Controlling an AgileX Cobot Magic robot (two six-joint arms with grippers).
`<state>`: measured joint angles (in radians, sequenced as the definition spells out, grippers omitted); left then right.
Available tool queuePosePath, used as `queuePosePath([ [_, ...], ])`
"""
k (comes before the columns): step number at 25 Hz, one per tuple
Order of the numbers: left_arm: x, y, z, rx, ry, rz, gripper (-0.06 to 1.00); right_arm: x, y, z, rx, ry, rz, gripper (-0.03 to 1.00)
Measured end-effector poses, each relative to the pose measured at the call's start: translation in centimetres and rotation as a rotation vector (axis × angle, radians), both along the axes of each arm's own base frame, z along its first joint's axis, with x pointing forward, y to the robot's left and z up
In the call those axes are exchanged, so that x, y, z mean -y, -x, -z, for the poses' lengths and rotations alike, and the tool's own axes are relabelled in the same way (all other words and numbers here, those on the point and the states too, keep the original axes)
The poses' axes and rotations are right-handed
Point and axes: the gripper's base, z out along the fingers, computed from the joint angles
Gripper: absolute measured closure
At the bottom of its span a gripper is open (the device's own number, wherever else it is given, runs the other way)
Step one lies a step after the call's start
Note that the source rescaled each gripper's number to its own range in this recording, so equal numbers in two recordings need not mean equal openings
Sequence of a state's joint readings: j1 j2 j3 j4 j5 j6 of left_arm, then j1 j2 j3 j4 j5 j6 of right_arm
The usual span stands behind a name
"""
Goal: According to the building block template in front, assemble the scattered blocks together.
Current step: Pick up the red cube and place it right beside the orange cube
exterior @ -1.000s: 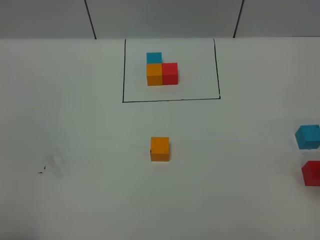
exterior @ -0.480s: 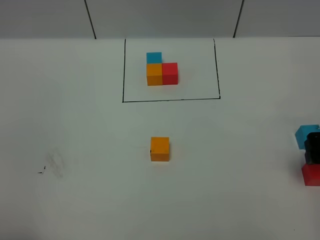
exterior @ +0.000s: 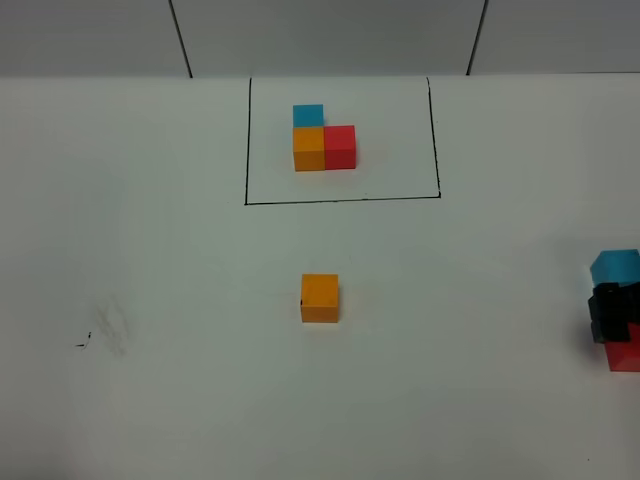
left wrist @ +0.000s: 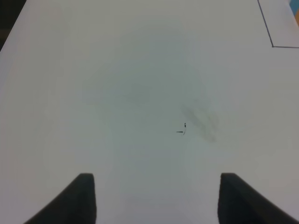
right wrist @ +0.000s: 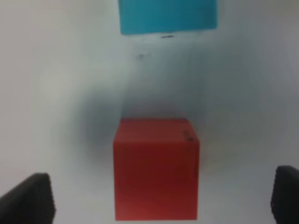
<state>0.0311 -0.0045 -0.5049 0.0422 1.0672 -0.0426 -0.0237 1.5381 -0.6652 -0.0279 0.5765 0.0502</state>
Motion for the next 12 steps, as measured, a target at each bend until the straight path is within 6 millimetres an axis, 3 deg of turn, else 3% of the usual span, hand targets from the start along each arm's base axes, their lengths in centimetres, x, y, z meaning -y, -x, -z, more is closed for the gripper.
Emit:
queuePosePath([
  [12, 0.0, 0.0, 0.0, 0.0, -0.001, 0.0, 0.72, 0.0, -0.6, 2.3, -0.047, -0.002, -0.002, 0.13],
])
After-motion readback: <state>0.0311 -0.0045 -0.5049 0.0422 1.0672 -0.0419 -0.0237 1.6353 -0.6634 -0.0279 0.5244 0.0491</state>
